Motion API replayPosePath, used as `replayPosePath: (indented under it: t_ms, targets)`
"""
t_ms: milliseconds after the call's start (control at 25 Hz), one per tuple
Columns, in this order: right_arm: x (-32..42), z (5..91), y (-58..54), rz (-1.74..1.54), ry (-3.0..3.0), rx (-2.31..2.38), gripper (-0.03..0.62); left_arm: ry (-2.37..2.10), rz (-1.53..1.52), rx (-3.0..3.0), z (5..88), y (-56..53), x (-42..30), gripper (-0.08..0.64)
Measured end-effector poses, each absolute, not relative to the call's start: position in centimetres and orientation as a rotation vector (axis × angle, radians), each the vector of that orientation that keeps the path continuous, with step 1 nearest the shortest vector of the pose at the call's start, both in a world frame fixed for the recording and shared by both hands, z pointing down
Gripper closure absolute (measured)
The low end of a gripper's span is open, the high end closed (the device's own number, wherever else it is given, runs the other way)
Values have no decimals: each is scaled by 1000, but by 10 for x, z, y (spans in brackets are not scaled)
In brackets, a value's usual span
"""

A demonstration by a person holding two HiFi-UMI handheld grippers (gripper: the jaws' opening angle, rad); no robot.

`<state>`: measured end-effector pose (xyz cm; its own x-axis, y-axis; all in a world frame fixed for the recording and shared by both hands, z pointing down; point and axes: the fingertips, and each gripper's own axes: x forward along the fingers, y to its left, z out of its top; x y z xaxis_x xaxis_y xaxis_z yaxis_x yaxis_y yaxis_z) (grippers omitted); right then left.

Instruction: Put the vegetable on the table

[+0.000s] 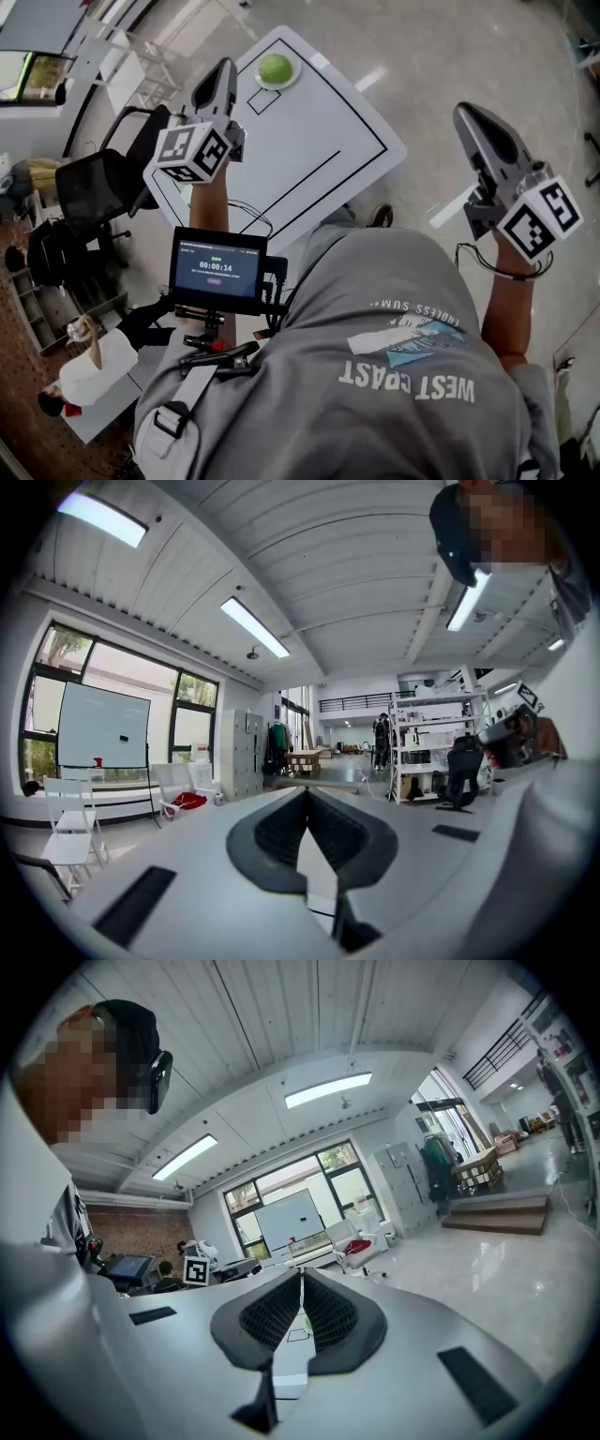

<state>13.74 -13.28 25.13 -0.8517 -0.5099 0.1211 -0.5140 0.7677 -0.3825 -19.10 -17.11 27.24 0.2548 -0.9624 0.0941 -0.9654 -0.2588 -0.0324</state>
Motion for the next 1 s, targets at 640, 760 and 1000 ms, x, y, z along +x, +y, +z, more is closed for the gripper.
replayPosePath:
  t_ms: [640,760,1000]
  targets:
    - [75,280,-184,623,-3046,568,583,-1921,57,2460,228,-120,-156,554]
    - [128,237,-185,540,-3015,753,583,-1772,-31,2586,192,-139,-105,554]
    - [254,179,-162,617,-2794,1145,583,-1366,-59,2687,151,-171,14,554]
